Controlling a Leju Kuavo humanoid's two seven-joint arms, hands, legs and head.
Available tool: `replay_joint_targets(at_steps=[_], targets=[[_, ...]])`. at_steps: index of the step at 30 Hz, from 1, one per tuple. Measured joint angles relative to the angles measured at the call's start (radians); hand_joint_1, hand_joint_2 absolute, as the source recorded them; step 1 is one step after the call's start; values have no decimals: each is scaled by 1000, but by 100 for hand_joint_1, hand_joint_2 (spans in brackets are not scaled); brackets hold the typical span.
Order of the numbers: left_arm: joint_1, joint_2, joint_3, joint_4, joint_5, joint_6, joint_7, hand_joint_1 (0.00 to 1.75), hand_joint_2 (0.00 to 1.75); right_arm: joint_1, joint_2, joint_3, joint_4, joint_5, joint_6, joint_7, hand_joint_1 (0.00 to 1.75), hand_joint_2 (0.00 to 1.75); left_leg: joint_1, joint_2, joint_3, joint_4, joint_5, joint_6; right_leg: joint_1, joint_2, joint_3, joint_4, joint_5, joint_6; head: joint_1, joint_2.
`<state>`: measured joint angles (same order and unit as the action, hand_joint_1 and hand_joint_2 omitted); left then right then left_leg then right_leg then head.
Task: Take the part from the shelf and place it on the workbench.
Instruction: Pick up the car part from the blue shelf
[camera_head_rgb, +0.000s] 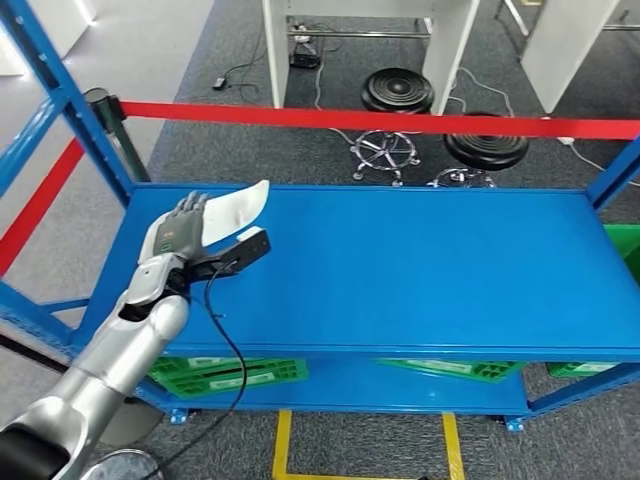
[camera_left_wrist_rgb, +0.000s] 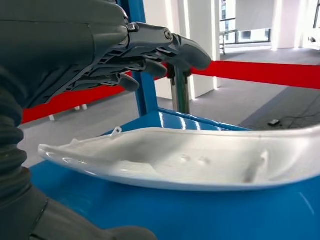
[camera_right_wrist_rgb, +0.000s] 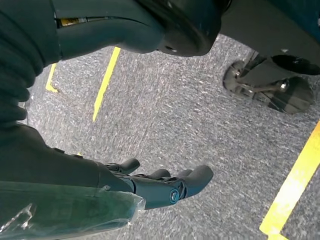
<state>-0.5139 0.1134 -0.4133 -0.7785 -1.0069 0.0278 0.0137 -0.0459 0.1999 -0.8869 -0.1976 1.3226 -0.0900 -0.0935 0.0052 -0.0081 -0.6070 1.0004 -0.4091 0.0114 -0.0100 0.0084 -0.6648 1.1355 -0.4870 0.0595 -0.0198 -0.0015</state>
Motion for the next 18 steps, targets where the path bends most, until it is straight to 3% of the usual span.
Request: replay_joint_targets(at_steps=[2, 3, 4, 5, 7, 9, 12, 14, 17, 18], targets=[[1, -2, 0, 5, 0, 0, 0, 0, 175, 0, 0, 0, 0, 0, 0, 0, 0, 175, 0, 0, 0, 0, 0, 3, 0, 0, -62, 132, -55, 4, 3, 0], [2, -3, 0, 8, -1, 0, 0, 0, 175, 0, 0, 0, 0, 0, 0, 0, 0, 175, -1, 0, 0, 0, -1, 4, 0, 0, -82, 170, -63, 4, 4, 0], [3, -3, 0, 12, -3, 0, 1, 0, 175, 1, 0, 0, 0, 0, 0, 1, 0, 175, -1, 0, 0, 1, -1, 4, 0, 0, -84, 171, -52, 4, 4, 0], [3, -4, 0, 15, -6, 2, 4, 0, 175, 1, 0, 0, 0, 0, 0, 1, 0, 175, -1, 0, 1, 1, -1, 3, 0, -1, -66, 132, -24, 3, 4, 0], [1, -6, 3, 21, -16, 11, 13, 0, 175, 0, 0, 0, 0, 1, -1, 1, 0, 175, -1, -1, 4, 2, -4, -3, 0, 0, 4, -5, 38, 2, 4, 0], [-2, -7, 10, 27, -28, 24, 25, 0, 175, -2, 0, 0, 0, 1, 0, 1, 0, 175, -5, -2, 1, 5, -4, -12, 0, 2, 48, -90, 60, -5, 4, 0], [-9, -9, 22, 43, -52, 49, 51, 0, 175, 1, 0, 0, 0, 2, 1, 1, 0, 175, -5, -3, -3, 4, -1, -26, 1, 4, 50, -99, 61, -22, 1, 0], [-15, -12, 27, 59, -72, 68, 69, 0, 175, 1, 0, -1, 0, 2, 1, 1, 0, 175, -3, -2, -18, 39, -27, -36, -1, 4, 50, -101, 64, -34, -2, 0], [-21, -16, 37, 85, -99, 88, 86, 0, 175, -1, 0, -1, 0, 2, 1, 1, 0, 175, -2, -1, -102, 222, -116, -46, -2, 4, 50, -102, 64, -44, -6, 0], [-22, -18, 41, 95, -106, 90, 90, 0, 175, 0, 0, -1, 0, 2, 2, 1, 0, 175, -2, -1, -126, 273, -131, -47, -2, 4, 50, -102, 63, -44, -6, 0]])
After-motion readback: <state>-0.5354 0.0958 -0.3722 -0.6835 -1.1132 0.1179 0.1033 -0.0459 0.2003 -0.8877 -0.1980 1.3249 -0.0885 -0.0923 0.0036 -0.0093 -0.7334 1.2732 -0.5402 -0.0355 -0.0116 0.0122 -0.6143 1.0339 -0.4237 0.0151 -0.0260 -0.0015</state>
